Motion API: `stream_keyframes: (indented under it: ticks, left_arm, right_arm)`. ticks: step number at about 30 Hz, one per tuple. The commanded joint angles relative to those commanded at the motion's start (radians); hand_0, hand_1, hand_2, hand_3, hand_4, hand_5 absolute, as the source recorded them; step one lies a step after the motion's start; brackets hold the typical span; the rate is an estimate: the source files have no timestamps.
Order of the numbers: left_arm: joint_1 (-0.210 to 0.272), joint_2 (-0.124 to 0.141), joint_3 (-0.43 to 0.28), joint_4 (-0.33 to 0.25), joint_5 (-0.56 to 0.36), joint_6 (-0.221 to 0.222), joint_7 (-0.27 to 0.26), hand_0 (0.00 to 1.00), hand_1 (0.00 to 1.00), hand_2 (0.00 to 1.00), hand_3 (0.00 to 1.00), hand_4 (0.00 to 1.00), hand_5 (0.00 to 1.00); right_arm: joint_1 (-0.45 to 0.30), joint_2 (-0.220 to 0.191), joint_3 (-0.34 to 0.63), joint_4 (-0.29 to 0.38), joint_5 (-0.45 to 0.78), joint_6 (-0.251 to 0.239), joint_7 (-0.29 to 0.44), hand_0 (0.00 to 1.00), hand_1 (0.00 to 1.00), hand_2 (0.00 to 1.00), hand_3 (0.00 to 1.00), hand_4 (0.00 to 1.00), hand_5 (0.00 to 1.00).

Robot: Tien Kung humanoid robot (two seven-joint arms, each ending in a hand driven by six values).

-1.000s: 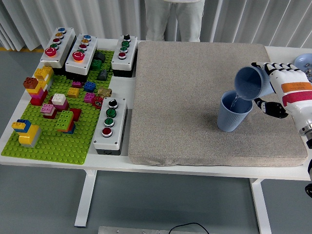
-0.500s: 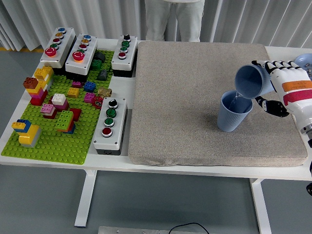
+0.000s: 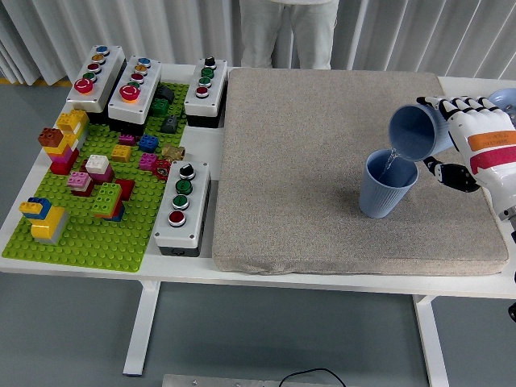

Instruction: Pick cup pour cup place

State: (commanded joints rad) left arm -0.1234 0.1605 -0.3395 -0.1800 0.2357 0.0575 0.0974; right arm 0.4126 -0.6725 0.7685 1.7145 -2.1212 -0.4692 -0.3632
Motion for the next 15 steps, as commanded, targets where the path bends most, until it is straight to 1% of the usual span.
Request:
stream_keyframes:
  ticks: [13,15]
  left_arm:
    - [0.003,0.000,0.011,0.000,-0.010,-0.001,-0.002,0.697,0.730,0.755,0.634,0.486,0.933]
    - [0.003,0.000,0.014,0.000,-0.012,-0.001,-0.002,0.697,0.731,0.754,0.632,0.487,0.932]
  right_arm:
    - [0.002,0.001,-0.011,-0.026,-0.013,-0.025,0.015,0.863,0.667,0.572,0.647,0.672,0.010]
    - [0.003,0.001,-0.013,-0.032,-0.011,-0.023,0.017,0.864,0.667,0.573,0.644,0.668,0.005]
